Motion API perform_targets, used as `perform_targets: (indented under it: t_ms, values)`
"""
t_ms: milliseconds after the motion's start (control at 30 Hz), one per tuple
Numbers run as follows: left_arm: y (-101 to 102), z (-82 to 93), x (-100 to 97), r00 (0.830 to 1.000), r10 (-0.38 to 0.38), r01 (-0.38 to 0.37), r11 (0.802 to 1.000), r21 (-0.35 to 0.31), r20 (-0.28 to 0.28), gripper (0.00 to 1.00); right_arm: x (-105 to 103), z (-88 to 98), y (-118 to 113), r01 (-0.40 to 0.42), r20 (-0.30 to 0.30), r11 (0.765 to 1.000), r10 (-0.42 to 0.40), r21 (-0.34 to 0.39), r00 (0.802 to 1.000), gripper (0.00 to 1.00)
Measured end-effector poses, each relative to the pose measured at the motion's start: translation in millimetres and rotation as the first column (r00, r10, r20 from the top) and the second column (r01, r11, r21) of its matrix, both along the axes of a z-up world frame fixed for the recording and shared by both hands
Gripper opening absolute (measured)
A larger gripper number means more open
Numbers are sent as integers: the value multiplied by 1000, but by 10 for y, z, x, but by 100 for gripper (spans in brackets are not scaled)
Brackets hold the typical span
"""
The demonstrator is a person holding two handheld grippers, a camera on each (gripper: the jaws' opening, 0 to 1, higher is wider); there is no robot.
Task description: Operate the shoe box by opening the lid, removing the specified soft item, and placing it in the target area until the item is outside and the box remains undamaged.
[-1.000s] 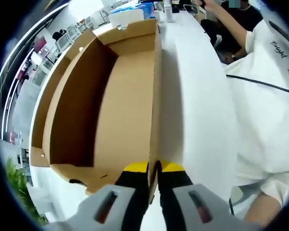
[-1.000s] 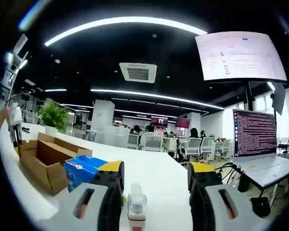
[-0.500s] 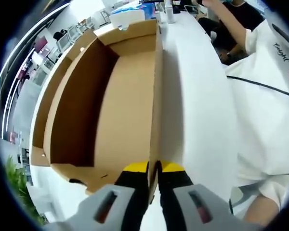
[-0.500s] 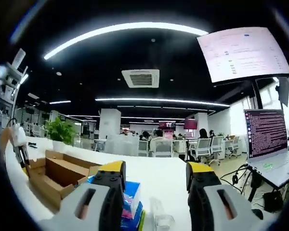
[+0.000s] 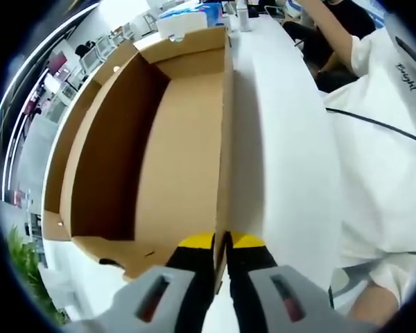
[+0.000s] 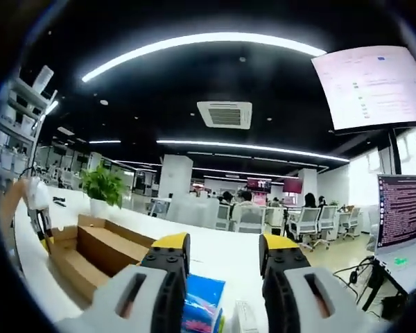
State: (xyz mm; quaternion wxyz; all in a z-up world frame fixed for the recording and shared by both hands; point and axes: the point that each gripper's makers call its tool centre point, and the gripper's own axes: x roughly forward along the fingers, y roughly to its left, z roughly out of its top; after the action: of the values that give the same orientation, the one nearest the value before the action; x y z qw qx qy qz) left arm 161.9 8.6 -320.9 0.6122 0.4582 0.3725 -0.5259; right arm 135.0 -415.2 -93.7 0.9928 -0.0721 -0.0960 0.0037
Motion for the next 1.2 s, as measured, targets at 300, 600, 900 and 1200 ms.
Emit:
perform_targets:
  t_ms: [300, 600, 900, 1200]
  values:
    - [2, -4, 3, 1000, 2, -2, 1000, 5, -15, 4, 313, 184, 382, -110, -50, 988, 105, -110, 993, 39]
    - [0, -5, -8, 1000, -6, 6, 1000, 6, -14, 4, 514, 287, 546, -136, -96, 977, 121, -164, 988, 24]
    - [0, -9, -11, 1000, -6, 6, 1000, 11, -20, 4, 638, 294, 788, -265, -179, 961, 249, -74, 952, 34]
    - [4, -6, -12, 1000, 6, -5, 1000, 19, -26, 4, 883, 337, 1051, -361, -302, 930, 326, -68, 896, 24]
